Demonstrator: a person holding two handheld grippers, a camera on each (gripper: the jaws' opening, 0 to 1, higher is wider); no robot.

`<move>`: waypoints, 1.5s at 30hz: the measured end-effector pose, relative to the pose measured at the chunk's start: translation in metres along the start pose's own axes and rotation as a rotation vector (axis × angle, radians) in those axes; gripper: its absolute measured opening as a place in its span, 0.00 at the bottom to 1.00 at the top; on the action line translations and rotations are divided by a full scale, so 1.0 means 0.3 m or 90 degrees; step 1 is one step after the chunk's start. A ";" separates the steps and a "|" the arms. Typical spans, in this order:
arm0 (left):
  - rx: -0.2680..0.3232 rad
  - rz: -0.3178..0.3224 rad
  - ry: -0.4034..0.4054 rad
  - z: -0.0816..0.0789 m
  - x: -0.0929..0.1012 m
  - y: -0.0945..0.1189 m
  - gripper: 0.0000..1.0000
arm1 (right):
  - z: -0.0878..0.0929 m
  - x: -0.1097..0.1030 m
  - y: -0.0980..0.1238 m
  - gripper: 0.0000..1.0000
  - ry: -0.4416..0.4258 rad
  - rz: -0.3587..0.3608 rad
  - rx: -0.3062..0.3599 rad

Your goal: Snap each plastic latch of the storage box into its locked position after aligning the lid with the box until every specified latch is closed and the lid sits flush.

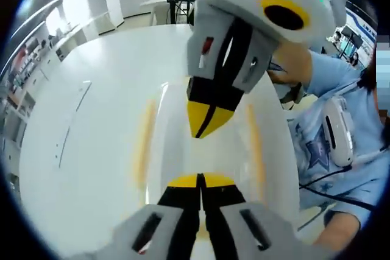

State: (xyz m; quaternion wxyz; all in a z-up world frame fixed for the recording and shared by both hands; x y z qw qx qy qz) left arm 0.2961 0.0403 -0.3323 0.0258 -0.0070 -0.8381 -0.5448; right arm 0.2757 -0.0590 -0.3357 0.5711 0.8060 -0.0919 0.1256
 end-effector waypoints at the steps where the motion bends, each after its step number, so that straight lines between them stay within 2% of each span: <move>1: 0.005 -0.005 0.006 0.017 -0.002 0.007 0.00 | 0.000 0.001 0.000 0.00 0.000 0.000 -0.002; 6: 0.049 -0.003 0.031 0.069 -0.008 0.027 0.00 | -0.004 0.005 -0.001 0.00 0.004 0.003 -0.011; 10: 0.087 -0.024 0.043 0.110 -0.007 0.041 0.00 | -0.007 0.006 0.000 0.00 0.009 0.007 -0.023; 13: 0.136 -0.014 0.050 0.145 0.006 0.050 0.00 | -0.008 0.006 0.001 0.00 0.007 0.010 -0.026; 14: 0.166 -0.013 0.053 0.143 0.007 0.051 0.00 | -0.010 0.004 0.001 0.00 0.011 0.013 -0.028; 19: 0.196 -0.008 0.051 0.166 0.017 0.054 0.00 | -0.016 0.001 0.009 0.00 0.014 0.025 -0.038; 20: 0.186 -0.018 0.048 0.179 0.021 0.051 0.00 | -0.017 0.001 0.009 0.00 0.012 0.026 -0.039; 21: 0.204 -0.027 0.030 0.177 0.019 0.058 0.00 | -0.017 0.000 0.009 0.00 0.012 0.027 -0.039; 22: 0.212 -0.022 0.037 0.190 0.032 0.062 0.00 | -0.017 -0.001 0.009 0.00 0.012 0.029 -0.039; 24: 0.266 -0.037 0.036 0.196 0.043 0.076 0.00 | -0.015 -0.005 0.008 0.00 0.013 0.036 -0.038; 26: 0.304 -0.057 0.044 0.219 0.039 0.088 0.00 | -0.015 -0.004 0.007 0.00 0.014 0.040 -0.035; 28: 0.317 -0.065 0.054 0.246 0.041 0.084 0.00 | -0.013 -0.002 0.007 0.00 0.010 0.038 -0.030; 29: 0.339 -0.070 0.059 0.253 0.040 0.084 0.00 | -0.013 -0.002 0.006 0.00 0.009 0.037 -0.028; 31: 0.353 -0.071 0.067 0.280 0.046 0.078 0.00 | -0.013 -0.002 0.005 0.00 0.007 0.036 -0.025; 39: 0.429 -0.099 0.061 0.313 0.053 0.063 0.00 | -0.019 -0.013 0.001 0.00 0.020 0.063 -0.035; 45: 0.426 -0.106 0.057 0.325 0.049 0.045 0.00 | -0.026 -0.022 0.006 0.00 0.036 0.061 -0.041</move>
Point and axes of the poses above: the point that each gripper's makers call its tool centre point, and the gripper's own axes: y roughly backward along the fingers, x roughly to its right, z roughly out of its underside, the point moved 6 cm from there along y, roughly backward along the fingers, and after that the axes turned 10 degrees about -x, right-handed, at the moved point
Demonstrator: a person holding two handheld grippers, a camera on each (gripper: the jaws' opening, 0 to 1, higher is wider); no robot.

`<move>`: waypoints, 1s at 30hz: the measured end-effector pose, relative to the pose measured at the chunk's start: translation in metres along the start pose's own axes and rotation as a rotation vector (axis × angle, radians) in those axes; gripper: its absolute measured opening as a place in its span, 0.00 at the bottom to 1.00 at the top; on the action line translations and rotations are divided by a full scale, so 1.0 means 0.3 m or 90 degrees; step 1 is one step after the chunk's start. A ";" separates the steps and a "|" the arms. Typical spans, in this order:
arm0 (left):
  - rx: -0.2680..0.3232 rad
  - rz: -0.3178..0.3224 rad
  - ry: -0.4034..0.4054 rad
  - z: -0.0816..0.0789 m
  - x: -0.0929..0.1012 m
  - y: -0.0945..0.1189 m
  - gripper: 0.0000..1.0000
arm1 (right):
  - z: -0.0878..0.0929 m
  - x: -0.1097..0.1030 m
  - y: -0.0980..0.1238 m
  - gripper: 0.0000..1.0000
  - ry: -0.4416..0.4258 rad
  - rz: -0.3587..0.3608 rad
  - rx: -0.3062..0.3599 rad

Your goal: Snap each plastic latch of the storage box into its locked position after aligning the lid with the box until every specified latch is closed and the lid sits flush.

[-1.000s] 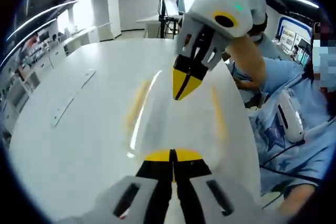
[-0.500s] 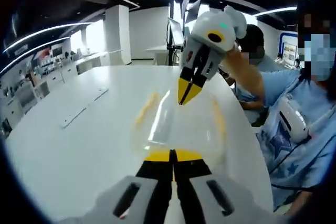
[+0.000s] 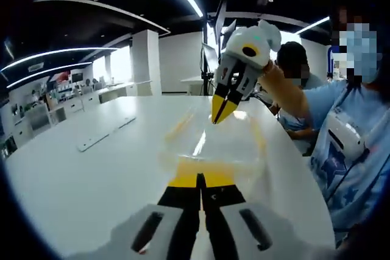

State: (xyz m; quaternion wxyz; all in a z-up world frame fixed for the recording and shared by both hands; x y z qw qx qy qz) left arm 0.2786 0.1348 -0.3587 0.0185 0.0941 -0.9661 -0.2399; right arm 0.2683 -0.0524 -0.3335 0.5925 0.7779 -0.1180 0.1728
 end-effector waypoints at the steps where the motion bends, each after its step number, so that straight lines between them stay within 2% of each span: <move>1: -0.001 -0.002 -0.001 0.004 0.000 0.002 0.00 | -0.002 -0.005 0.003 0.00 0.005 -0.004 0.001; 5: -0.005 -0.009 -0.004 0.010 -0.004 -0.018 0.00 | -0.010 -0.016 0.006 0.00 0.018 0.000 -0.021; 11: -0.011 -0.007 -0.009 0.010 -0.019 -0.035 0.00 | -0.025 -0.047 0.020 0.00 0.044 0.003 -0.088; 17: -0.001 -0.003 -0.006 0.011 -0.025 -0.037 0.00 | -0.030 -0.043 0.020 0.00 0.050 -0.009 -0.114; 22: 0.005 0.001 -0.007 0.015 -0.024 -0.044 0.00 | -0.026 -0.043 0.021 0.00 0.043 -0.010 -0.115; 23: -0.017 0.012 -0.001 0.028 -0.017 -0.054 0.00 | -0.025 -0.042 0.021 0.00 0.040 -0.010 -0.113; 24: -0.036 0.003 0.003 0.040 -0.022 -0.066 0.00 | -0.027 -0.042 0.021 0.00 0.039 -0.009 -0.104; 26: -0.038 0.000 -0.013 0.025 -0.019 -0.058 0.00 | -0.018 -0.042 0.029 0.00 0.033 -0.008 -0.096; 30: -0.034 0.001 -0.014 0.030 -0.031 -0.055 0.00 | -0.010 -0.046 0.034 0.00 0.026 -0.004 -0.075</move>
Point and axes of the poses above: the point that each gripper's makers call its tool centre point, and the gripper's own axes: y roughly backward along the fingers, x roughly to its right, z roughly out of its underside, the point moved 6 cm from there along y, roughly backward along the fingers, and after that the axes turned 10 degrees about -x, right-handed, at the moved point
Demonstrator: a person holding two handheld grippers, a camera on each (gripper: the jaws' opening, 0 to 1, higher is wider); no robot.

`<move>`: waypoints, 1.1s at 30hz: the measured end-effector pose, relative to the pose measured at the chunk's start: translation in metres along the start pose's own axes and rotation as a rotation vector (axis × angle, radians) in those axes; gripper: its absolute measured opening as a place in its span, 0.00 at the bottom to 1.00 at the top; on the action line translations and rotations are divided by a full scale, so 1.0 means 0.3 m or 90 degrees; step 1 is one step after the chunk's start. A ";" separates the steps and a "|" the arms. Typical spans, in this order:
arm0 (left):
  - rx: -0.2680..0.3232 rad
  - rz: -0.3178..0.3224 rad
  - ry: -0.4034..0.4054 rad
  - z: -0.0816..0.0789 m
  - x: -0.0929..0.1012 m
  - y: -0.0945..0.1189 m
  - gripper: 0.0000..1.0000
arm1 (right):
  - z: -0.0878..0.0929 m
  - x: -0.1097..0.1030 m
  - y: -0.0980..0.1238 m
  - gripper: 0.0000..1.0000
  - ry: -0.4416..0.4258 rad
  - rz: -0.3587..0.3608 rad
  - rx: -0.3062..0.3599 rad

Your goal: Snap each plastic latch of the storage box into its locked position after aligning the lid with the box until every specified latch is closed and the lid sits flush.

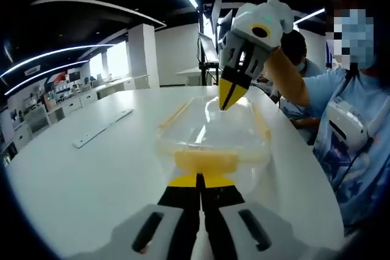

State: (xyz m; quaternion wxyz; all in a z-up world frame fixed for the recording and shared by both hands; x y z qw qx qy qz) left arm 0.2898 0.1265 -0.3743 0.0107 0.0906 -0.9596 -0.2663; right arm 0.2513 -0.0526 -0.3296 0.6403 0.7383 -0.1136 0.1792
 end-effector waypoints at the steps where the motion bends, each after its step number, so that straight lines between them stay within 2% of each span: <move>1: 0.005 0.007 0.007 0.002 -0.005 0.001 0.00 | 0.001 0.001 0.000 0.00 0.000 0.000 0.003; 10: 0.010 0.016 0.015 0.007 0.007 -0.014 0.00 | 0.006 0.000 -0.001 0.00 -0.005 -0.002 0.021; 17: 0.014 0.019 0.018 0.007 0.001 -0.013 0.00 | 0.002 -0.002 -0.005 0.00 0.003 0.005 0.013; 33: 0.020 0.028 0.033 0.005 0.004 -0.020 0.00 | 0.008 -0.001 -0.010 0.00 -0.002 0.003 0.024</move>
Point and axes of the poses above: the point that each gripper's makers call its tool centre point, and the gripper's own axes: y roughly backward along the fingers, x roughly to its right, z roughly out of its underside, the point moved 6 cm from there along y, roughly backward along the fingers, and after that the axes turned 10 degrees about -x, right-handed, at the moved point
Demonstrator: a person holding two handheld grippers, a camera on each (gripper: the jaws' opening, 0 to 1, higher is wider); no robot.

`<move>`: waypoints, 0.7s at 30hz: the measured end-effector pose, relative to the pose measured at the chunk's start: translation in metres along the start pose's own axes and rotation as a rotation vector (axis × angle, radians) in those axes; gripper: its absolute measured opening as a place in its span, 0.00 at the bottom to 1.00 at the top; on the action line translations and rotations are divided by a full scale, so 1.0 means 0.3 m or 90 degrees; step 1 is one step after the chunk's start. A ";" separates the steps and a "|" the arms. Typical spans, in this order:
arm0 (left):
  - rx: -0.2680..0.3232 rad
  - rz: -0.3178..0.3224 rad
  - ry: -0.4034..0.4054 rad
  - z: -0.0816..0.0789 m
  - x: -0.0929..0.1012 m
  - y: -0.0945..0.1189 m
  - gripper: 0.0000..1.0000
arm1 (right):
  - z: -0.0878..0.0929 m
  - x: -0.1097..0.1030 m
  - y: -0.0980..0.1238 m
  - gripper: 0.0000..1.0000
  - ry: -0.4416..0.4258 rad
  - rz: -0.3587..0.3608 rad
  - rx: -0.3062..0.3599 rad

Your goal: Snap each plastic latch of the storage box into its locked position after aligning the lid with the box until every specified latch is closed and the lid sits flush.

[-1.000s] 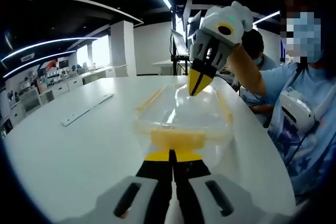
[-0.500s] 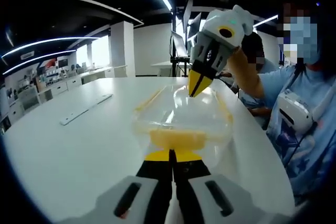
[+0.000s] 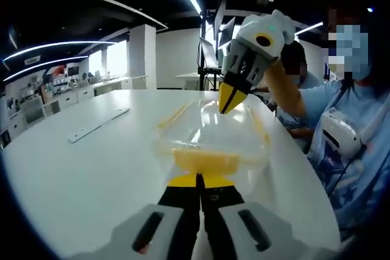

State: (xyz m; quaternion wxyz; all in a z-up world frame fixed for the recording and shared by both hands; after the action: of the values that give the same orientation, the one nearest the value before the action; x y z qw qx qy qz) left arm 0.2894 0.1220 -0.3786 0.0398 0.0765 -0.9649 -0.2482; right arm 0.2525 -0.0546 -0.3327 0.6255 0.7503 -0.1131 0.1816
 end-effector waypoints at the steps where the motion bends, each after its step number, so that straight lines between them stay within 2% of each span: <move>1: 0.000 0.001 0.002 0.000 0.001 -0.001 0.00 | 0.000 -0.001 0.000 0.00 -0.001 0.000 0.001; 13: 0.003 0.010 0.016 -0.001 0.002 -0.002 0.00 | 0.000 0.002 -0.002 0.00 0.001 -0.001 0.003; 14: 0.001 0.008 0.017 0.001 0.000 -0.009 0.00 | -0.001 0.003 -0.003 0.00 -0.001 -0.002 0.007; 15: -0.011 0.015 -0.014 0.001 -0.004 -0.049 0.00 | -0.002 0.005 0.002 0.00 0.002 0.002 0.008; 16: -0.011 0.008 0.008 -0.010 -0.003 -0.048 0.00 | -0.004 0.003 0.007 0.00 0.000 0.000 0.011; 17: -0.024 -0.014 -0.023 -0.013 -0.006 -0.049 0.00 | -0.007 0.000 0.013 0.00 -0.003 0.002 0.012; 18: -0.031 -0.022 -0.030 -0.017 0.002 -0.062 0.00 | -0.008 -0.004 0.018 0.00 0.002 0.007 0.011; 21: -0.016 -0.008 -0.009 -0.012 0.006 -0.068 0.00 | -0.010 -0.005 0.026 0.00 0.003 0.008 0.009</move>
State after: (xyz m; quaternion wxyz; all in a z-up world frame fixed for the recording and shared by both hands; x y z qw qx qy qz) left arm 0.2906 0.1024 -0.3852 0.0321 0.0805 -0.9613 -0.2614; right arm 0.2477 -0.0533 -0.3258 0.6194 0.7534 -0.1152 0.1883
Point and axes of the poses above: the point that each gripper's makers call its tool centre point, and the gripper's own axes: y roughly backward along the fingers, x roughly to its right, z roughly out of its underside, the point moved 6 cm from there along y, roughly backward along the fingers, and after that the axes turned 10 degrees about -x, right-handed, at the moved point
